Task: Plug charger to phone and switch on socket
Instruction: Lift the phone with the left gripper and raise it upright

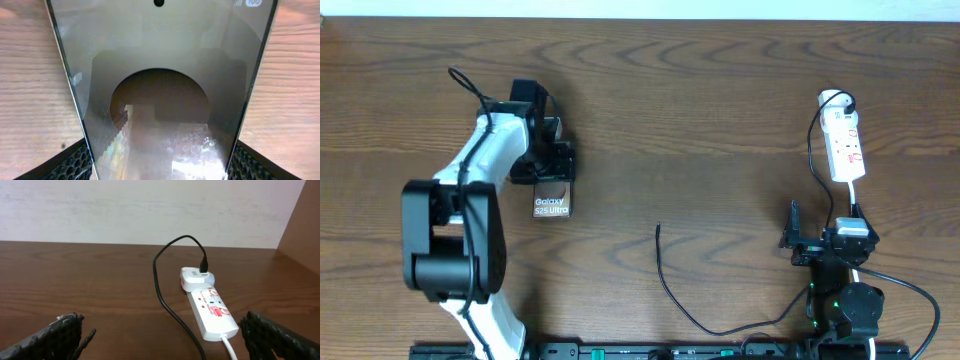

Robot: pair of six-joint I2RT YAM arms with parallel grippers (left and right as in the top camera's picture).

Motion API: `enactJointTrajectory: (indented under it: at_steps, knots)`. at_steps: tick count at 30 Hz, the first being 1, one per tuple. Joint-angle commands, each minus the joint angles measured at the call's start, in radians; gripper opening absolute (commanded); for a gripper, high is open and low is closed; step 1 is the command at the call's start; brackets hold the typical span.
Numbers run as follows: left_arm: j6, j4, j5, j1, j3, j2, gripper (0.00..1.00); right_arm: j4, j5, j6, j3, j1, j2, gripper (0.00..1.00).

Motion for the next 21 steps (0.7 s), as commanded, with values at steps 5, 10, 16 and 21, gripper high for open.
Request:
enactJointTrajectory:
  at_steps: [5, 10, 16, 21]
  knots:
    - [-0.001, -0.024, 0.236, -0.002, 0.021, -0.072, 0.07, -0.004, 0.008, -0.016, -0.001, 0.009, -0.005, 0.99]
    - [-0.002, -0.014, 0.539, -0.002, 0.021, -0.072, 0.07, -0.004, 0.008, -0.016, -0.001, 0.009, -0.005, 0.99]
    - [-0.095, 0.049, 0.964, -0.002, 0.020, -0.072, 0.07, -0.004, 0.008, -0.016, -0.001, 0.009, -0.005, 0.99]
    - [-0.383, 0.126, 1.180, -0.001, 0.021, -0.072, 0.07, -0.004, 0.008, -0.016, -0.001, 0.009, -0.005, 0.99]
